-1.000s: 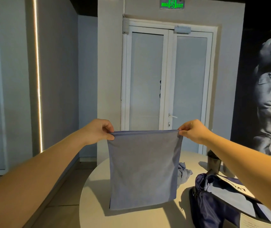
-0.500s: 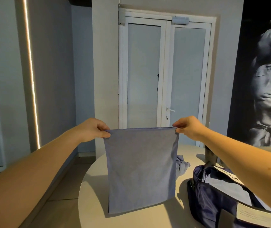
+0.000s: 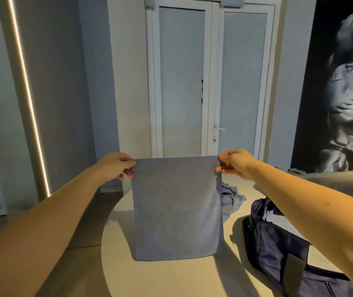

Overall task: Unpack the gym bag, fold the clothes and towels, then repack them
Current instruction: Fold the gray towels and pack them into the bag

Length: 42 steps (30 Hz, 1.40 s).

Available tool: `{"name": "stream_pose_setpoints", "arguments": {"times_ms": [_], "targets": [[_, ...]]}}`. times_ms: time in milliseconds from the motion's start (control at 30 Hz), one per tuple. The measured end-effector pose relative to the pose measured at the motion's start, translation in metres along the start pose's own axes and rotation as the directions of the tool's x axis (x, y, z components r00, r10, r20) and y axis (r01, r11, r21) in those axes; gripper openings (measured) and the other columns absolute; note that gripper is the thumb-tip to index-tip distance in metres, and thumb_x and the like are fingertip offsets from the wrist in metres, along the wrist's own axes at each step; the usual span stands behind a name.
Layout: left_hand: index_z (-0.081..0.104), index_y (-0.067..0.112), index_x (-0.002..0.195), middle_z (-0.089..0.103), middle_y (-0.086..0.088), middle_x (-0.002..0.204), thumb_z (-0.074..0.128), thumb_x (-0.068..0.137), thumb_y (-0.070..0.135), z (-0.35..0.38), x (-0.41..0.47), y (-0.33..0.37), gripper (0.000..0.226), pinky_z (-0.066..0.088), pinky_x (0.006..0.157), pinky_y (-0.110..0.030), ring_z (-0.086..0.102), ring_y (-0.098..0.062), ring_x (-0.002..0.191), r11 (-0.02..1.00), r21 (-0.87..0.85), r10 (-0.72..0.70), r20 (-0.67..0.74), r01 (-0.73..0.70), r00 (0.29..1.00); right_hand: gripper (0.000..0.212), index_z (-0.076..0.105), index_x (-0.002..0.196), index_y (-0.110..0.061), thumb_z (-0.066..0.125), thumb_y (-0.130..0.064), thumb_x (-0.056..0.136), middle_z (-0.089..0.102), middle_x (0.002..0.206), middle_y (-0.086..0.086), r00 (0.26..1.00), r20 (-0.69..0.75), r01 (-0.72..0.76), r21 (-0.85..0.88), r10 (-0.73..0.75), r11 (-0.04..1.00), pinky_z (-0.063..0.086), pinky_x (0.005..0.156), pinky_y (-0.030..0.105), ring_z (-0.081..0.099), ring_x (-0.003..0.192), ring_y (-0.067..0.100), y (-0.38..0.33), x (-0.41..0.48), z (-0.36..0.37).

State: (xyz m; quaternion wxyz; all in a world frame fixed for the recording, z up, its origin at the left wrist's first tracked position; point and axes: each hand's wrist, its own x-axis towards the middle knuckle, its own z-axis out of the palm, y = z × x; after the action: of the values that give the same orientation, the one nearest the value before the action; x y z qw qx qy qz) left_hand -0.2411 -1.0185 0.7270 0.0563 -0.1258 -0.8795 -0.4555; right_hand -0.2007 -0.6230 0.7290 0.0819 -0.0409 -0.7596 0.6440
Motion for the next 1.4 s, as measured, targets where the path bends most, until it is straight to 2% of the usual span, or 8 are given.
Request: {"name": "stream_pose_setpoints", "arguments": {"times_ms": [200,367,467,600,767,967,1233,1400], "targets": [[0.068,0.012,0.098,0.074,-0.008,0.09,0.056,0.102,0.021,0.02,0.007,0.004,0.016,0.056,0.094,-0.044,0.072,-0.027,0.094,0.991,-0.042,0.115,-0.229,-0.128,0.967,0.016,0.063,0.11,0.006,0.058,-0.003,0.098,0.07,0.106,0.024,0.987,-0.13,0.108,0.126,-0.091,0.986,0.062,0.073,0.035,0.072,0.079,0.031,0.006,0.008,0.01],[0.068,0.017,0.091,0.071,-0.005,0.087,0.057,0.1,0.025,0.03,-0.03,-0.009,0.016,0.056,0.09,-0.047,0.07,-0.025,0.088,0.985,-0.011,0.164,-0.295,-0.175,0.941,0.017,0.064,0.108,0.008,0.059,-0.004,0.097,0.072,0.078,0.016,0.986,-0.077,0.153,0.037,-0.15,0.987,0.06,0.069,0.033,0.073,0.074,0.029,0.013,-0.019,0.003],[0.065,0.019,0.087,0.066,-0.006,0.08,0.056,0.1,0.023,0.05,-0.07,-0.033,0.016,0.048,0.07,-0.034,0.064,-0.026,0.078,0.986,0.094,0.159,-0.253,-0.139,0.954,0.016,0.066,0.103,0.008,0.06,-0.005,0.098,0.073,0.096,0.025,0.991,0.112,0.085,-0.14,-0.069,0.987,0.061,0.079,0.039,0.073,0.081,0.032,0.034,-0.041,-0.007],[0.069,0.013,0.091,0.067,-0.01,0.083,0.061,0.098,0.015,0.08,-0.136,-0.081,0.011,0.046,0.07,-0.032,0.062,-0.027,0.08,0.993,0.083,0.092,-0.113,-0.083,0.989,0.014,0.069,0.099,0.006,0.061,-0.005,0.097,0.075,0.095,0.022,0.92,0.373,0.048,-0.42,0.124,0.906,0.06,0.085,0.039,0.073,0.093,0.034,0.088,-0.08,-0.016],[0.069,0.02,0.081,0.067,0.002,0.08,0.07,0.092,0.009,0.108,-0.211,-0.14,0.015,0.05,0.077,-0.038,0.063,-0.019,0.079,0.986,0.137,0.084,0.091,-0.096,0.992,0.01,0.078,0.088,-0.012,0.07,-0.012,0.093,0.075,0.08,0.004,0.797,0.573,0.259,-0.611,0.192,0.748,0.054,0.066,0.031,0.066,0.068,0.014,0.155,-0.131,-0.012],[0.073,0.032,0.087,0.066,0.015,0.09,0.075,0.091,0.013,0.119,-0.249,-0.168,0.02,0.047,0.074,-0.018,0.064,-0.012,0.082,0.958,0.184,0.174,0.228,-0.218,0.958,0.005,0.08,0.09,-0.027,0.076,-0.025,0.088,0.068,0.089,-0.011,0.737,0.66,0.468,-0.651,0.142,0.598,0.048,0.071,0.016,0.063,0.079,0.008,0.204,-0.165,-0.006],[0.075,0.03,0.092,0.063,0.02,0.101,0.073,0.088,0.034,0.118,-0.262,-0.184,0.006,0.051,0.077,-0.023,0.064,-0.012,0.088,0.874,0.265,0.315,0.33,-0.408,0.89,0.004,0.076,0.086,-0.031,0.073,-0.034,0.087,0.063,0.093,-0.013,0.722,0.672,0.508,-0.675,0.162,0.536,0.052,0.074,0.023,0.061,0.084,0.01,0.215,-0.174,-0.002],[0.073,0.019,0.084,0.067,0.006,0.087,0.065,0.095,0.024,0.129,-0.205,-0.161,0.015,0.053,0.077,-0.035,0.065,-0.015,0.082,0.958,0.151,0.225,0.121,-0.242,0.967,0.013,0.075,0.099,-0.023,0.065,-0.028,0.096,0.07,0.097,-0.008,0.824,0.566,0.493,-0.728,0.013,0.476,0.053,0.079,0.03,0.064,0.083,0.011,0.198,-0.14,0.019]]}}
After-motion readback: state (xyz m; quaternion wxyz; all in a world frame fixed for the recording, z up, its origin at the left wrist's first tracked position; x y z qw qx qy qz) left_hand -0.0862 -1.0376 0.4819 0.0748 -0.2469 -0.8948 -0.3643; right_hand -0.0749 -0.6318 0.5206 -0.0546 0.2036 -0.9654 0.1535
